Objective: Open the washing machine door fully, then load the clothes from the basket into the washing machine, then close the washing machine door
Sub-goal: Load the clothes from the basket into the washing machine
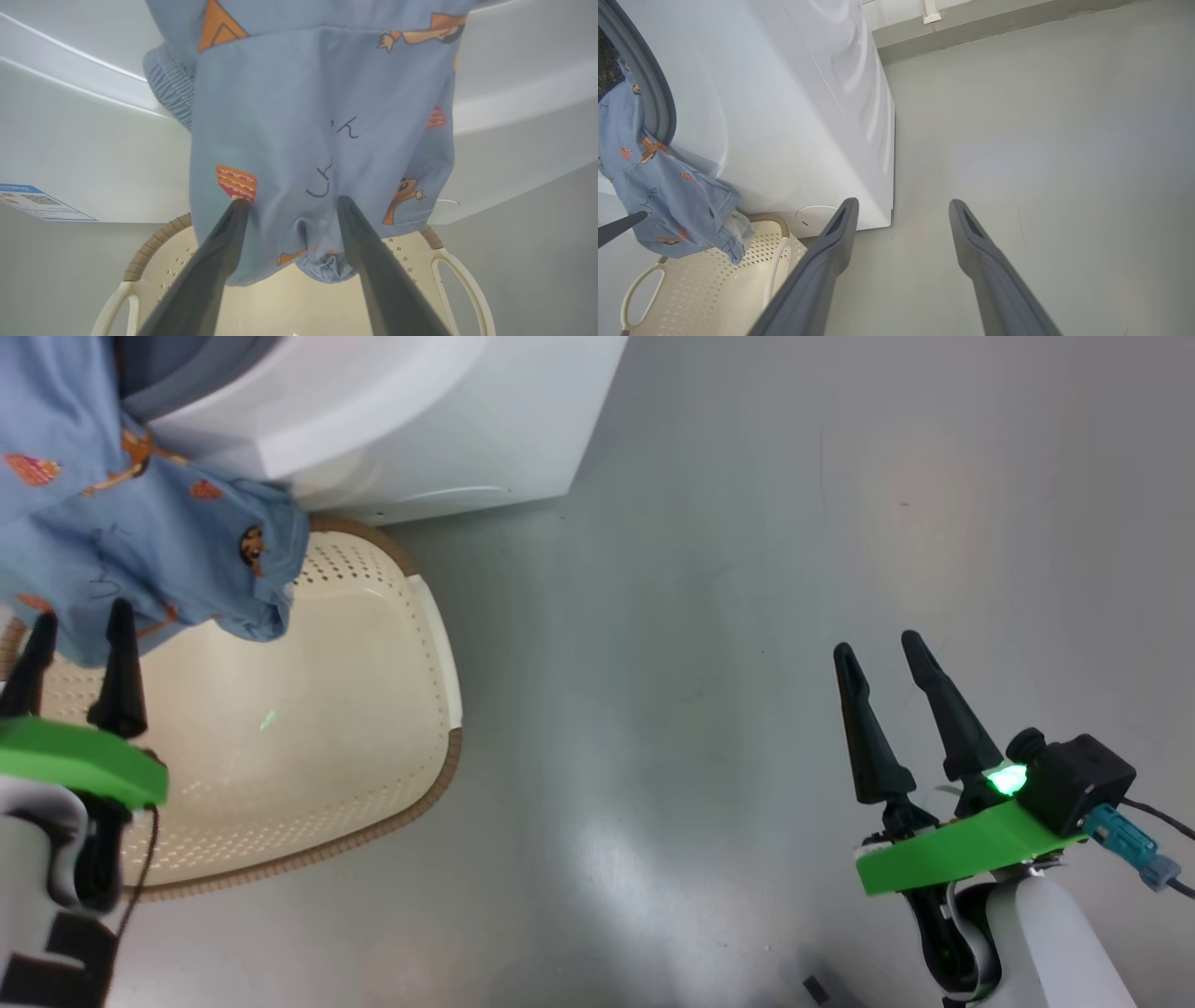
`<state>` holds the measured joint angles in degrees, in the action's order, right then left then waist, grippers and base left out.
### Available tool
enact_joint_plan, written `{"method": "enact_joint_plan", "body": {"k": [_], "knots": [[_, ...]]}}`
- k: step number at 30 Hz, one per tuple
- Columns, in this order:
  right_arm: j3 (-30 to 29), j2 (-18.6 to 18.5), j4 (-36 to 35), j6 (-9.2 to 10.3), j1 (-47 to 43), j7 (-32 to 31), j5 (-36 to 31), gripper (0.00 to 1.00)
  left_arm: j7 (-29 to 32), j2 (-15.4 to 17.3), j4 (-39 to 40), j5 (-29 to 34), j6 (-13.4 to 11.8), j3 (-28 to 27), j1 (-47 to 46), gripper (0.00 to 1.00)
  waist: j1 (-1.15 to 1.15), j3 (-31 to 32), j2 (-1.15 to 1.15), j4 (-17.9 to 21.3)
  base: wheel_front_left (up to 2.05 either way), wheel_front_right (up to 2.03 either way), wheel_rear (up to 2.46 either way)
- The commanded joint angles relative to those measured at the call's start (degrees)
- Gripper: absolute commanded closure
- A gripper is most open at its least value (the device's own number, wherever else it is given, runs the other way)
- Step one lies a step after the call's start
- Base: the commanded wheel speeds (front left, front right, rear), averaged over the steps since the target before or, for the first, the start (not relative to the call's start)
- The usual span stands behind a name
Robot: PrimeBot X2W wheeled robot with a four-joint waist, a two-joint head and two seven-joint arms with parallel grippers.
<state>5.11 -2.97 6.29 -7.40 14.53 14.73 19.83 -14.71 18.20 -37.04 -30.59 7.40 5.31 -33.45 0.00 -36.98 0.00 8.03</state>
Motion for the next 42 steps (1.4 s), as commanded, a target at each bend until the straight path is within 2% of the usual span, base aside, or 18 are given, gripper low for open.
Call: {"method": "enact_joint_plan", "body": {"k": [1,6,12,17,23,24,25,26,27,28,35,42], "knots": [[1.79,0.09,-1.35,-0.09,0.59,0.27,0.48,0.00,-0.29,3.37,-0.19,-1.08,0.09,-0.44,-1.43,0.00,0.00,-0.62,0.00,0.56,0.00,0.00,0.00],[2.33,0.09,-1.46,-0.09,1.07,0.27,0.55,0.00,-0.29,5.83,-1.61,-5.30,0.09,5.47,-5.18,0.00,0.00,-1.48,0.00,1.43,0.00,0.00,0.00],[2.55,0.09,-1.56,-0.09,1.00,0.27,0.69,0.00,-0.29,8.60,0.91,-12.70,0.09,12.89,-7.22,0.00,0.00,-1.83,0.00,2.33,0.00,0.00,0.00],[2.98,0.09,-1.71,-0.09,0.96,0.27,0.90,0.00,-0.29,10.18,2.02,-17.55,0.09,16.28,-8.76,0.00,0.00,-2.02,0.00,3.04,0.00,0.00,0.00],[3.42,0.09,-1.72,-0.09,1.23,0.27,0.92,0.00,-0.29,11.28,0.65,-19.77,0.09,18.21,-11.82,0.00,0.00,-2.25,0.00,3.72,0.00,0.00,0.00],[3.52,0.09,-1.72,-0.09,1.25,0.27,0.90,0.00,-0.29,11.32,0.34,-20.02,0.09,18.29,-12.26,0.21,0.00,-2.25,0.00,3.84,0.00,0.00,0.00],[3.60,0.09,-1.73,-0.09,1.26,0.27,0.89,0.00,-0.29,11.38,0.01,-20.23,0.09,18.37,-12.65,0.49,0.00,-2.24,0.00,3.97,0.00,0.00,0.00],[3.66,0.09,-1.75,-0.09,1.26,0.27,0.87,0.00,-0.29,11.44,-0.32,-20.39,0.09,18.40,-12.99,0.61,0.00,-2.22,0.00,4.09,0.00,0.00,0.00],[3.67,0.09,-1.76,-0.09,1.22,0.27,0.85,0.00,-0.29,11.43,-0.63,-20.60,0.09,18.30,-13.27,0.92,0.00,-2.17,0.00,4.18,0.00,0.00,0.00],[3.65,0.09,-1.77,-0.09,1.17,0.27,0.84,0.00,-0.29,11.39,-0.85,-20.81,0.09,18.19,-13.47,1.00,0.00,-2.11,0.00,4.26,0.00,0.00,0.00],[3.08,0.09,-1.75,-0.09,0.76,0.27,0.88,0.00,-0.29,10.83,-0.63,-21.56,0.09,17.13,-13.30,1.00,0.00,-1.66,0.00,4.01,0.00,0.00,0.00],[2.23,0.09,-2.00,-0.09,0.95,0.27,1.23,0.00,-0.29,9.08,7.00,-20.93,0.09,10.33,-10.00,1.00,0.00,-1.36,0.00,2.05,0.00,0.00,0.00]]}}
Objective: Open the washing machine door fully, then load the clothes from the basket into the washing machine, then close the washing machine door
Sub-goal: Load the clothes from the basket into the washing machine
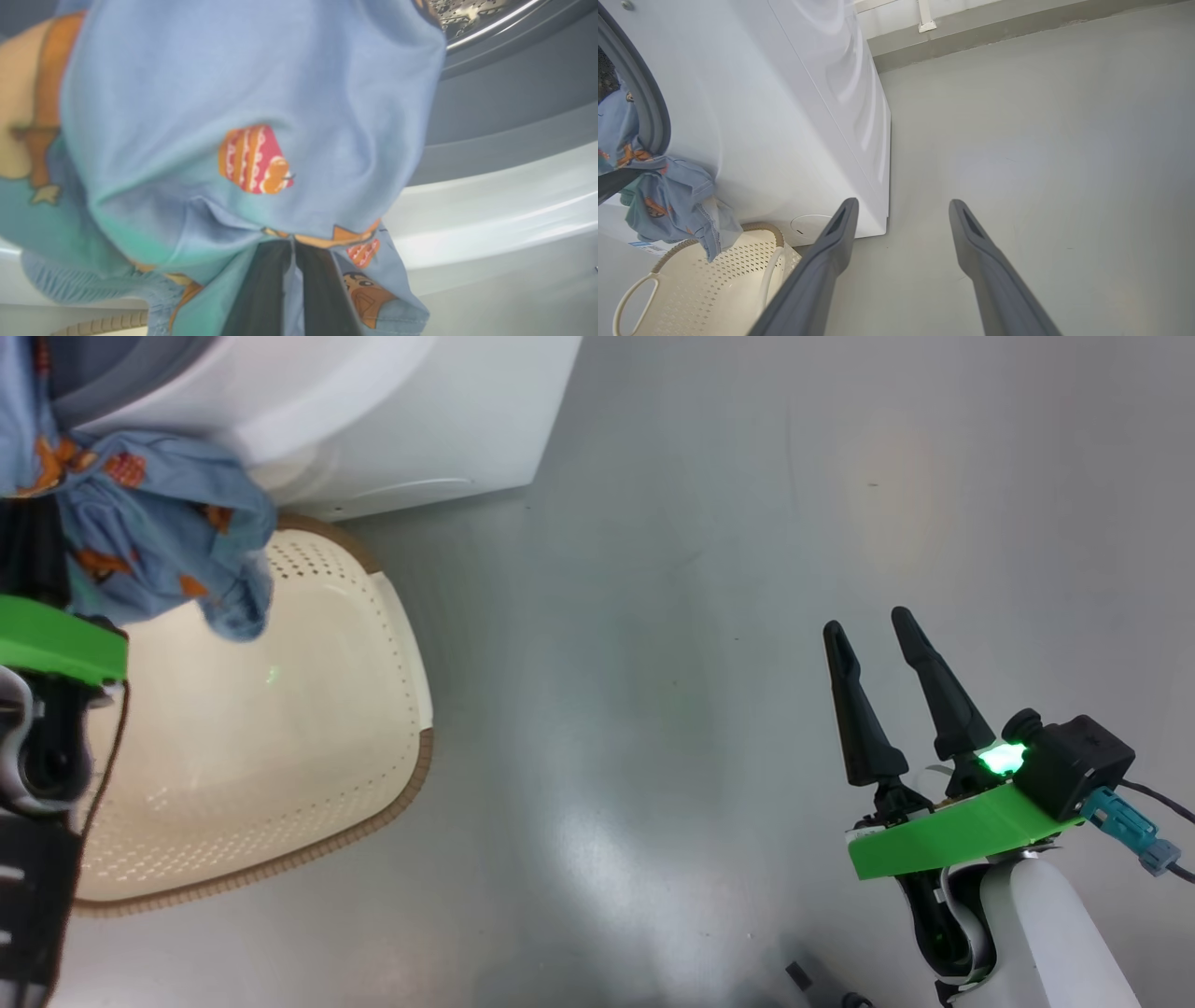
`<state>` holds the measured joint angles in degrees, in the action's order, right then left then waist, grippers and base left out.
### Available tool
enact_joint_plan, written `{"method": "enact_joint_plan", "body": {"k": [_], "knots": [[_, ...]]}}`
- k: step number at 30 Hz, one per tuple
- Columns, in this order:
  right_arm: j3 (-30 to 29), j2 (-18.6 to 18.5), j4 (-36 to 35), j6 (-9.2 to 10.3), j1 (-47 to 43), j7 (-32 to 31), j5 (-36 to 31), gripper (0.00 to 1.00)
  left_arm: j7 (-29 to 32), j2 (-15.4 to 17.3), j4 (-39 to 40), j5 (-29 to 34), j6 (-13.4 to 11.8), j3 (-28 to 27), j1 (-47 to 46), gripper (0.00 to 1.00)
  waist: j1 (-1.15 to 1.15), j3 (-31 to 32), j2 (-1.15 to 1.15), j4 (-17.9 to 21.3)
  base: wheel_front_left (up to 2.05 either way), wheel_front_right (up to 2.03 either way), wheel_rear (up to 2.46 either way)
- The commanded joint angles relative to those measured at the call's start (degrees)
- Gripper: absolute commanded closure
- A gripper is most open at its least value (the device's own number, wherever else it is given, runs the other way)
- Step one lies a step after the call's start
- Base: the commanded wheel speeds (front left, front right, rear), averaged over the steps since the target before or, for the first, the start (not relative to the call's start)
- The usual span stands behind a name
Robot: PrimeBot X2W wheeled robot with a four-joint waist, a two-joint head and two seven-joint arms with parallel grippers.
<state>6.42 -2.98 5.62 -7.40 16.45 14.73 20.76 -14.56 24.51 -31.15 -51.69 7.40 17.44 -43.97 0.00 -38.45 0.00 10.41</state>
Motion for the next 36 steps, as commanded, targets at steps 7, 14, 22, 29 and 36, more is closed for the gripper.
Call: {"method": "enact_joint_plan", "body": {"k": [7,14,22,29,36], "knots": [[0.82,0.11,-1.04,-0.09,-0.87,0.27,0.51,0.00,-0.44,1.31,10.64,2.97,0.09,-9.51,5.34,1.00,0.00,0.79,0.00,-1.58,0.00,0.00,0.00],[0.94,0.11,-0.94,-0.09,-1.19,0.27,0.80,0.00,-0.44,1.22,18.79,6.72,0.09,-13.93,7.08,1.00,0.00,1.40,0.00,-1.89,0.00,0.00,0.00],[1.76,0.11,-0.63,-0.09,-0.93,0.27,1.19,0.00,-0.44,3.91,14.65,9.80,0.09,-12.52,-0.83,1.00,0.00,1.43,0.00,-1.32,0.00,0.00,0.00],[2.93,0.11,-0.39,-0.09,-0.93,0.27,2.16,0.00,-0.44,6.03,3.79,11.12,0.09,-7.84,-11.69,1.00,0.00,1.47,0.00,0.25,0.00,0.00,0.00],[3.61,0.11,-0.48,-0.09,-0.78,0.27,2.64,0.00,-0.44,7.82,-1.73,17.23,0.09,-6.62,-21.46,1.00,0.00,0.89,0.00,1.89,0.00,0.00,0.00]]}}
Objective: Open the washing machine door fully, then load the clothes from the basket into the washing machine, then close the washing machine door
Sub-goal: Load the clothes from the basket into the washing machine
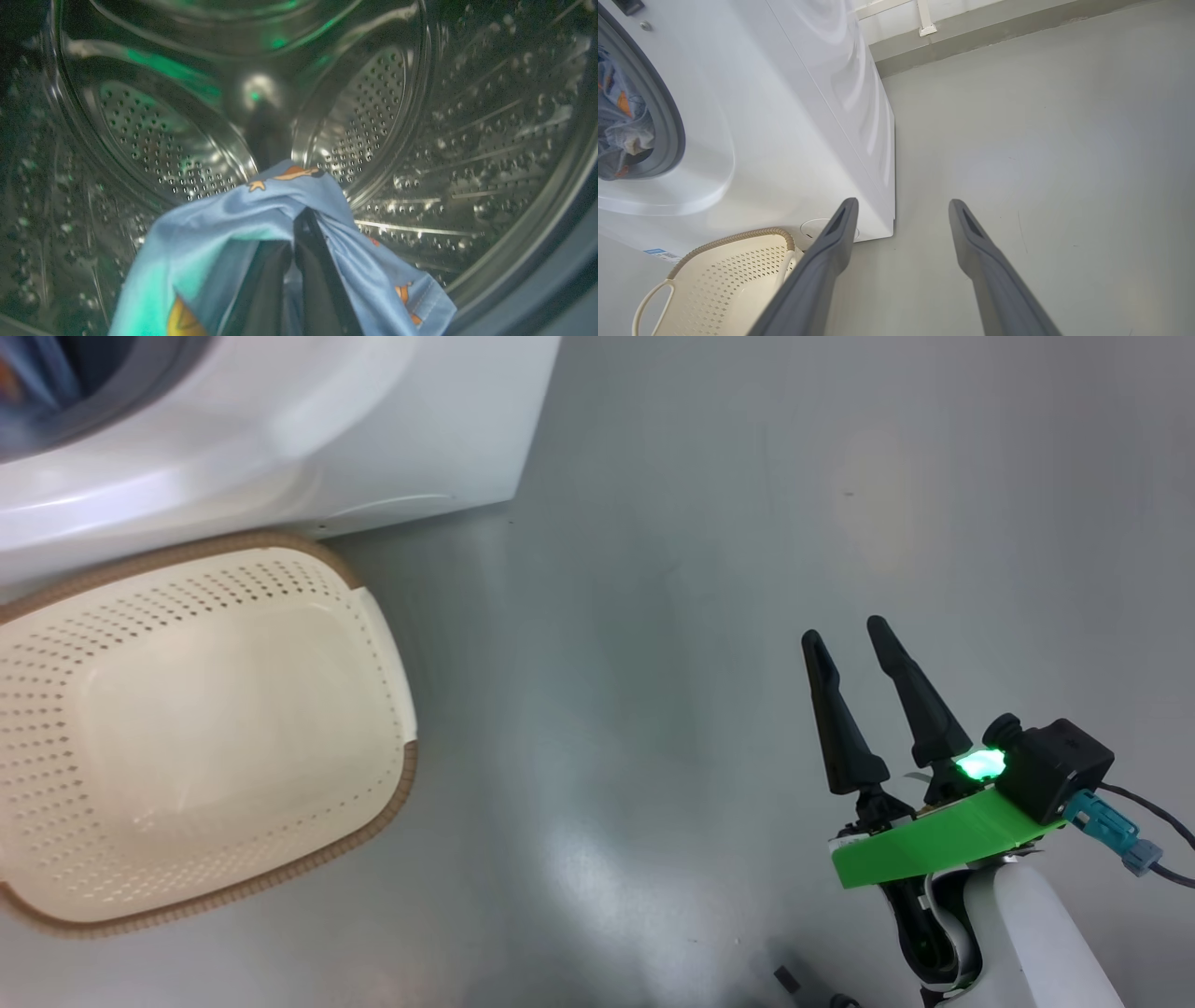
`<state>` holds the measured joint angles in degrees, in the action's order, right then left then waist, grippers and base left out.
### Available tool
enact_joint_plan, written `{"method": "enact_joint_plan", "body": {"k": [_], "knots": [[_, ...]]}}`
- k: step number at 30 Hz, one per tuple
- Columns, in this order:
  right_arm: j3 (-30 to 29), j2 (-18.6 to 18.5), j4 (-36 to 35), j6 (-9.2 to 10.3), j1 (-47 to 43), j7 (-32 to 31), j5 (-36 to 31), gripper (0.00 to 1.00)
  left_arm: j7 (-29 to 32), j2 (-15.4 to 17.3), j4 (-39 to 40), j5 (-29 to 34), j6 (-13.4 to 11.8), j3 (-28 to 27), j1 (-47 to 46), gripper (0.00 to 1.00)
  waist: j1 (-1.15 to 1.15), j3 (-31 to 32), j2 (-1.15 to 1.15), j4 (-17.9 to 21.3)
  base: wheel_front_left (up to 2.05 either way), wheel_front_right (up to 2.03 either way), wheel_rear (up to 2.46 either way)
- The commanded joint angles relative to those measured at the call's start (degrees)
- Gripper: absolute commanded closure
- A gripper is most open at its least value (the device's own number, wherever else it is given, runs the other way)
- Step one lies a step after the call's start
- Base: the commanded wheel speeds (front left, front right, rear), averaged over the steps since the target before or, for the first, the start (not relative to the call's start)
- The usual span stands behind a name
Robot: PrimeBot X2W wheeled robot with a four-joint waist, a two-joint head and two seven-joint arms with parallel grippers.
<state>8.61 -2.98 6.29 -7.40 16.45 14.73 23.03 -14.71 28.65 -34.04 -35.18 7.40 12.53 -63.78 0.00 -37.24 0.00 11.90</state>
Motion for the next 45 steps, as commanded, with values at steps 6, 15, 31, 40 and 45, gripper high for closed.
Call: {"method": "enact_joint_plan", "body": {"k": [6,15,31,40,45], "knots": [[2.31,0.11,-1.34,-0.09,-0.24,0.27,0.87,0.00,-0.29,2.83,5.34,11.56,0.09,-9.38,-5.74,1.00,0.00,-1.23,0.00,2.00,0.00,0.00,0.00],[2.39,0.11,-1.28,-0.09,-0.37,0.27,1.35,0.00,-0.29,2.13,-3.27,11.67,0.09,-2.05,-1.37,0.22,0.00,-1.31,0.00,2.60,0.00,0.00,0.00],[1.18,0.11,-0.55,-0.09,-0.67,0.27,-0.17,0.00,-0.29,0.57,-9.85,0.49,0.09,3.55,-0.21,0.00,0.00,1.23,0.00,-0.80,0.00,0.00,0.00],[0.06,0.11,0.15,-0.09,-1.22,0.27,-1.87,0.00,-0.29,-4.22,-3.94,3.37,0.09,-4.61,8.77,0.00,0.00,4.26,0.00,-3.33,0.00,0.00,0.00],[-0.76,0.11,0.63,-0.09,-1.62,0.27,-2.73,0.00,-0.29,-6.52,-0.71,5.43,0.09,-7.71,12.67,0.00,0.00,5.70,0.00,-4.65,0.00,0.00,0.00]]}}
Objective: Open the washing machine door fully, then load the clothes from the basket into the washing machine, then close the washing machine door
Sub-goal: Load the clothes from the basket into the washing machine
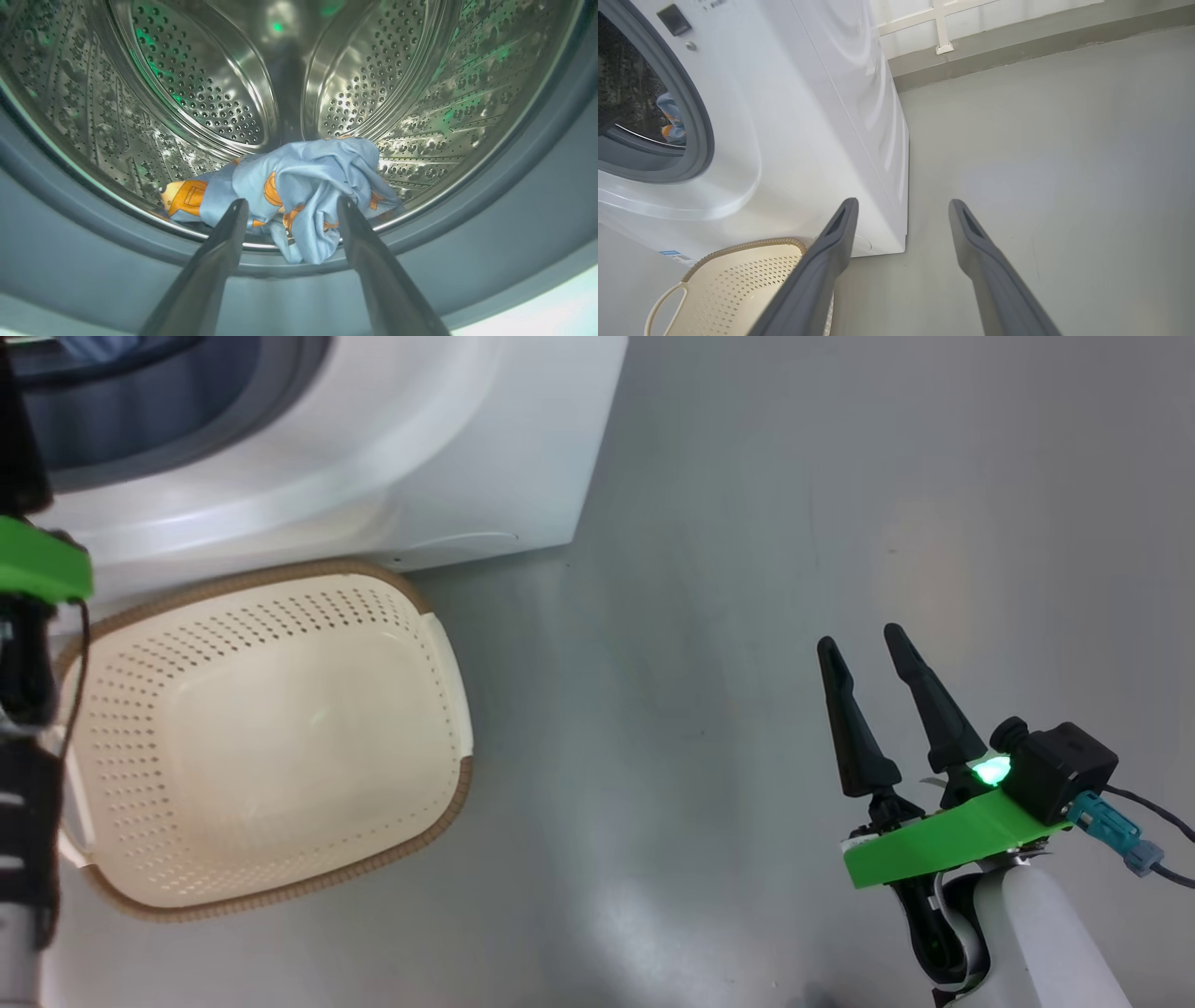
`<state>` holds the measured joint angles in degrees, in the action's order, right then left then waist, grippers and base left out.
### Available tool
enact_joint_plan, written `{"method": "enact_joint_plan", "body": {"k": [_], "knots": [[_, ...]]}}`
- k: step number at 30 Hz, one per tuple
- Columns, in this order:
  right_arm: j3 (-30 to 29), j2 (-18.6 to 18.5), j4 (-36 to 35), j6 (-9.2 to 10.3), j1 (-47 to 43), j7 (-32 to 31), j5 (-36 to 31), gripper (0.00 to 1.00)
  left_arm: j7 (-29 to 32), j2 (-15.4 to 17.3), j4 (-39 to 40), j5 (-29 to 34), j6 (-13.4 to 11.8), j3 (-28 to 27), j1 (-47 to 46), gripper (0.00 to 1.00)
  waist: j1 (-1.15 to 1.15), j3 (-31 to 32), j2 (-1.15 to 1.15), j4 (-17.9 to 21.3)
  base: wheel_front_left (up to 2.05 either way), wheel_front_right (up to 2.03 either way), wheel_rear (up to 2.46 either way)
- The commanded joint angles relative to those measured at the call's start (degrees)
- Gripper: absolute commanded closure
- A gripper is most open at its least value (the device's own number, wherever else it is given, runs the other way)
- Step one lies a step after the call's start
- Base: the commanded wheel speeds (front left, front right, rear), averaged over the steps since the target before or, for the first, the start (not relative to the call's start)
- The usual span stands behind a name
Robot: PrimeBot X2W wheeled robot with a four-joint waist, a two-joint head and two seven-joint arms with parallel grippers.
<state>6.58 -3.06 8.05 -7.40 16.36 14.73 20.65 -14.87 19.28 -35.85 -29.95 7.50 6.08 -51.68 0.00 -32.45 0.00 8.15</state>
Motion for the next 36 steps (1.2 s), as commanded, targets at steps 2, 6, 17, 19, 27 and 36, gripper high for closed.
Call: {"method": "enact_joint_plan", "body": {"k": [2,6,17,19,27,36], "knots": [[0.99,0.18,-0.88,-0.09,-1.80,0.27,-0.70,0.00,-0.13,1.84,2.60,1.18,-0.01,-2.61,2.66,0.00,0.00,1.76,0.00,-1.46,0.00,0.00,0.00],[0.58,0.18,-0.15,-0.09,-2.62,0.27,-1.56,0.00,-0.13,-0.02,5.54,2.52,-0.01,-4.84,7.91,0.00,0.00,4.32,0.00,-2.49,0.00,0.00,0.00],[-0.47,-0.97,1.07,-0.09,-5.64,0.27,-2.14,0.00,-0.13,-2.80,10.11,6.21,-0.01,-6.96,20.57,0.00,0.00,10.63,0.00,-4.47,0.00,0.00,0.00],[-0.59,-1.44,1.23,-0.09,-6.25,0.27,-1.95,0.00,-0.13,-3.35,11.10,6.98,-0.01,-7.47,22.94,0.00,0.00,11.80,0.00,-4.79,0.00,0.00,0.00],[-1.17,-3.21,1.96,-0.09,-9.12,0.27,-0.99,0.00,-0.13,-5.57,14.77,9.66,-0.01,-9.02,31.58,0.00,0.00,16.30,0.00,-6.21,0.00,0.00,0.00],[-1.37,-4.48,2.64,-0.09,-12.10,0.27,-0.11,0.00,-0.13,-7.31,18.81,11.49,-0.01,-9.23,39.34,0.00,0.00,20.15,0.00,-7.37,0.00,0.00,0.00]]}}
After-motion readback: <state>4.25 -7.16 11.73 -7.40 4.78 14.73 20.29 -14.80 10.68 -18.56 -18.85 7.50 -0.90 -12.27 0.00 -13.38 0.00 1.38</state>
